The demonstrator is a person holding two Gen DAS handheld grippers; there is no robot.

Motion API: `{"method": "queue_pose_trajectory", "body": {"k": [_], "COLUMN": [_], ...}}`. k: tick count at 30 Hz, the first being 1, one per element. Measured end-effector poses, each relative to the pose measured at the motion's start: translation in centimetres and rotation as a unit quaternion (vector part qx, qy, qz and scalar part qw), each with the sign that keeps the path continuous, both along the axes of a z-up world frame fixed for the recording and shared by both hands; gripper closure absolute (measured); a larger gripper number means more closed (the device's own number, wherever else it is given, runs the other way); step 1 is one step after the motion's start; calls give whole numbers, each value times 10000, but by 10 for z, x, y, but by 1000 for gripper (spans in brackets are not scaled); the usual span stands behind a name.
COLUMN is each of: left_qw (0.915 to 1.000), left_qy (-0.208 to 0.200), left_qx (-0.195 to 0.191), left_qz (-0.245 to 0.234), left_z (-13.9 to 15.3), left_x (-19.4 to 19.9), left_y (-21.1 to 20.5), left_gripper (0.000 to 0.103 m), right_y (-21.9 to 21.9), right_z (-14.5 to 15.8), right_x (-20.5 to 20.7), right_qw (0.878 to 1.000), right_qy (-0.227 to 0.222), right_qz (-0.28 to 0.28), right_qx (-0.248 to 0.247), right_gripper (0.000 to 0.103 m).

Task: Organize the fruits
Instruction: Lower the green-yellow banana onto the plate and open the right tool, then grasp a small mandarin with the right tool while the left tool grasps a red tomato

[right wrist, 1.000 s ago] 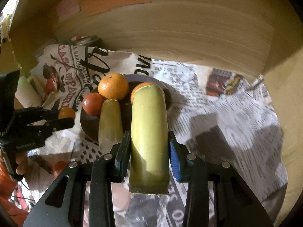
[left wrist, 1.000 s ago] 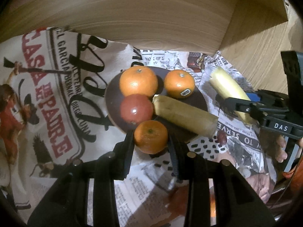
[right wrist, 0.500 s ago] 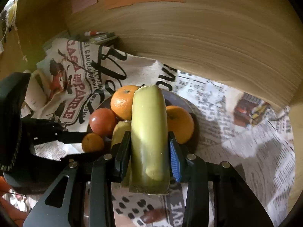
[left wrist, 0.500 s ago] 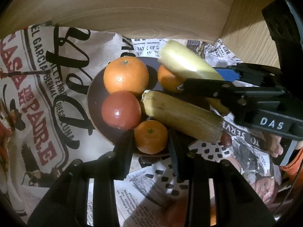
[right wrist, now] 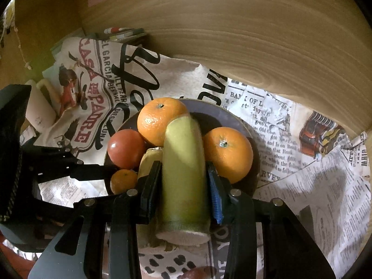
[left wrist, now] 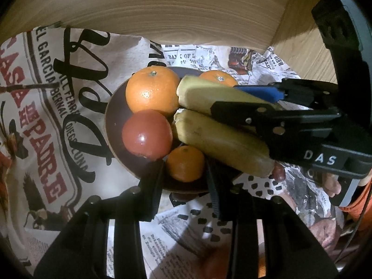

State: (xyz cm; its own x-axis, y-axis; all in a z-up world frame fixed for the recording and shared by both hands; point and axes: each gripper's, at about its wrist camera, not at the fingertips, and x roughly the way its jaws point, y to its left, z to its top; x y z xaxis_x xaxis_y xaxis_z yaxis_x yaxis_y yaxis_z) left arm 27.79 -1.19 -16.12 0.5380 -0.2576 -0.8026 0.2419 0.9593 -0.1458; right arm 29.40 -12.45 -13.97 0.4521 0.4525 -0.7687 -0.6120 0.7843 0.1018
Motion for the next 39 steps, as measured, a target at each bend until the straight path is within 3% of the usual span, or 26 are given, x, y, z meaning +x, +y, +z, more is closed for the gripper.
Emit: {"method": "queue_pose_trajectory", "body": {"k": [9,17,28,39], "left_qw": [9983,9942,9941,9963], "left_qy": [-571,-1037,-947,-705], "left_qx": [55,41,86,56], "left_qz": [110,283,525,496], "left_z": [32,57,41,19], "left_x": [-33,-76,-129,-169], "left_y": [9,24,41,42], "left_gripper": [65,48,40,39], "right_y": [-6,-17,-25,-13], "right_z": [29,47,26,-6], "right_x": [-22,-62,-117,-163], "right_qw": [9991,9967,9964,9970], "right_qy": [-311,-538,-341,86], "right_qz": [-145,-285,-409,-237], "right_qx": [238,540,664,725], "right_gripper": [65,65,65,65]}}
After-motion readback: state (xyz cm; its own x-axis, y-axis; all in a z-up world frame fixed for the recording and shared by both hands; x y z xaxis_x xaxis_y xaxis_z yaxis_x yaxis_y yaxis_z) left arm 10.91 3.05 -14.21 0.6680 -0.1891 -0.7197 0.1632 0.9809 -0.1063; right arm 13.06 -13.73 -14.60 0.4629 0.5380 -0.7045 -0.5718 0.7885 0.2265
